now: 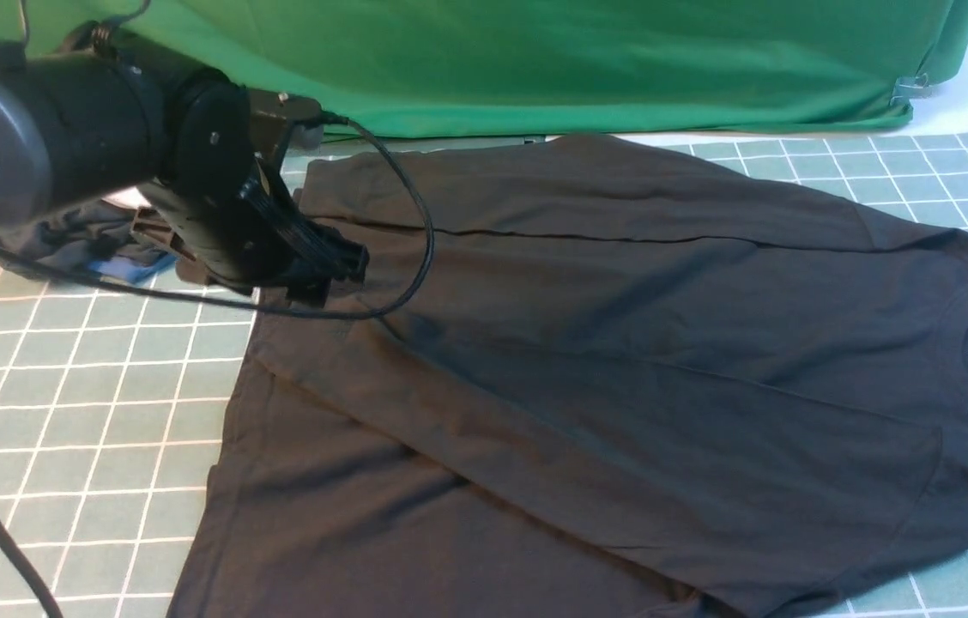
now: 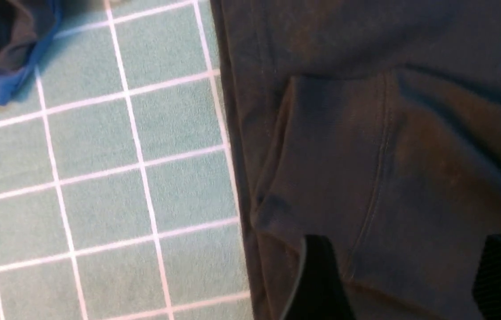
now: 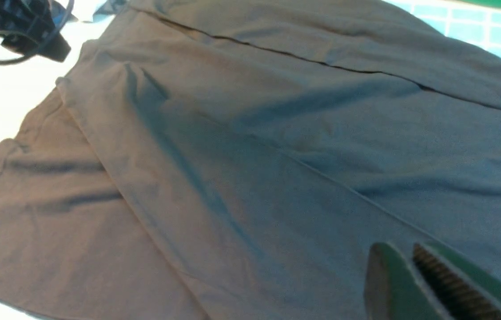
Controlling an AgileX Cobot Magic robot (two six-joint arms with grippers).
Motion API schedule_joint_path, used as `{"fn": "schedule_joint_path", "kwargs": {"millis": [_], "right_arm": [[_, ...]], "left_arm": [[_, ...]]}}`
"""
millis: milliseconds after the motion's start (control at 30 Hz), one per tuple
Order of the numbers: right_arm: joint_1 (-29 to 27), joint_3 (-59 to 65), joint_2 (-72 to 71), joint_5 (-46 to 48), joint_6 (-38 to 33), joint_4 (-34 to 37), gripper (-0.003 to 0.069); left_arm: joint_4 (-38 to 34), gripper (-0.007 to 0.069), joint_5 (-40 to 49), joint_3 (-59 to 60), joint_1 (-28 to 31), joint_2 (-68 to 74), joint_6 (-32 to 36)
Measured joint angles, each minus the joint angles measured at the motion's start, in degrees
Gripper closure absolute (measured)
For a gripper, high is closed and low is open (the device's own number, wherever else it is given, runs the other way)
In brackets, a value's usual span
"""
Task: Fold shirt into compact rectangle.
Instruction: 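Grab the top left corner of the dark shirt with the left gripper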
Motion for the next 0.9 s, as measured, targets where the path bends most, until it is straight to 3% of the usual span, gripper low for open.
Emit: {"fn": "schedule_joint_path", "kwargs": {"millis": [133,500,900], "right_arm": [[0.0,0.0,0.0,0.0,1.0,0.0,0.0578],[0.0,0.0,0.0,0.0,1.3,0.0,0.0571],[0.0,0.0,0.0,0.4,1.3,0.0,0.0559]], "left_arm": [[-0.3,0.0169,-3.3,-7.0,2.4,1.9,-5.5],[-11.7,0.0211,-6.7,-28.7,9.1,22.3,-6.8],[-23.0,0.0211,-8.0,-36.2,10.1,35.5,-6.8]]}}
